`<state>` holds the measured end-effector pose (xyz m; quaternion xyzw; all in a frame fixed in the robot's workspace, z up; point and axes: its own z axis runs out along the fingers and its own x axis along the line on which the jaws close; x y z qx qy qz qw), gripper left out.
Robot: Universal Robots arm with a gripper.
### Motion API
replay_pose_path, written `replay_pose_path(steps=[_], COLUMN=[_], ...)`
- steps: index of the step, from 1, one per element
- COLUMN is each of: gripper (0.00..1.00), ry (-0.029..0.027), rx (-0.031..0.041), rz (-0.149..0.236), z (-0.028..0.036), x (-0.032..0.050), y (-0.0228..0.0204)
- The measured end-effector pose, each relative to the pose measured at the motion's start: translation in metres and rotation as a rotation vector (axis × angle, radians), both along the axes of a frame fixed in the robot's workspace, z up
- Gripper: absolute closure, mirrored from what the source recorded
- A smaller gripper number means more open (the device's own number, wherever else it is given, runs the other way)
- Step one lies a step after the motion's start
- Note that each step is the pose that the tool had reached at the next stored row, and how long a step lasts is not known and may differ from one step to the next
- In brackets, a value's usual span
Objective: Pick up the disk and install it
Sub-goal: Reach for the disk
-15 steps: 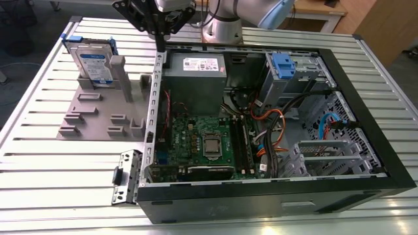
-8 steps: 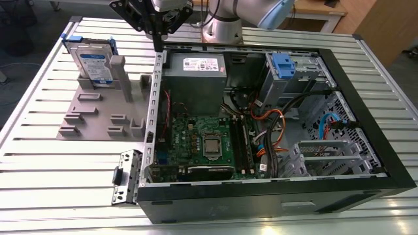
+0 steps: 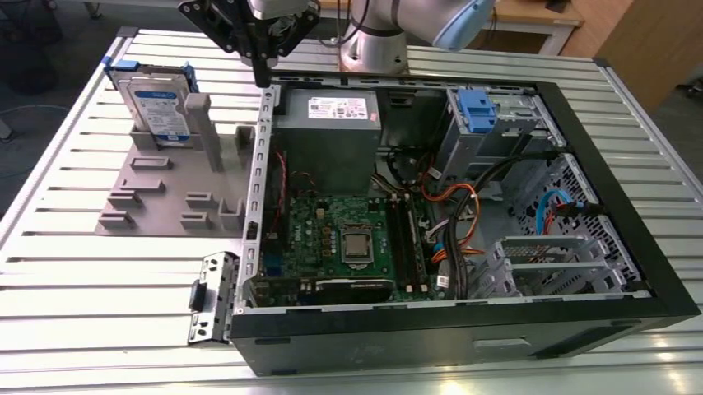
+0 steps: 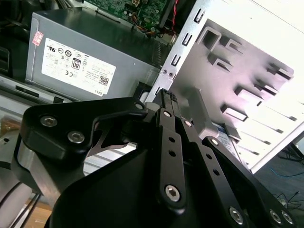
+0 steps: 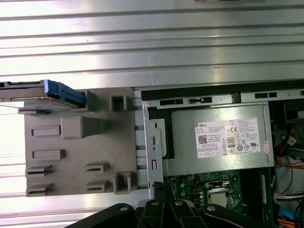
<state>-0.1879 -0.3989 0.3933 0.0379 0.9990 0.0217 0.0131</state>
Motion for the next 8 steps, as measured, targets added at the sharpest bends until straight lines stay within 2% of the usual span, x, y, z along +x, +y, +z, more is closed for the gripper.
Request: replay_pose_path(steps=[8], gripper=[0.9], ry=[0.0], rx=[0.0], rz=[0.0], z=[0.0], x=[-0.0035], y=[0.0])
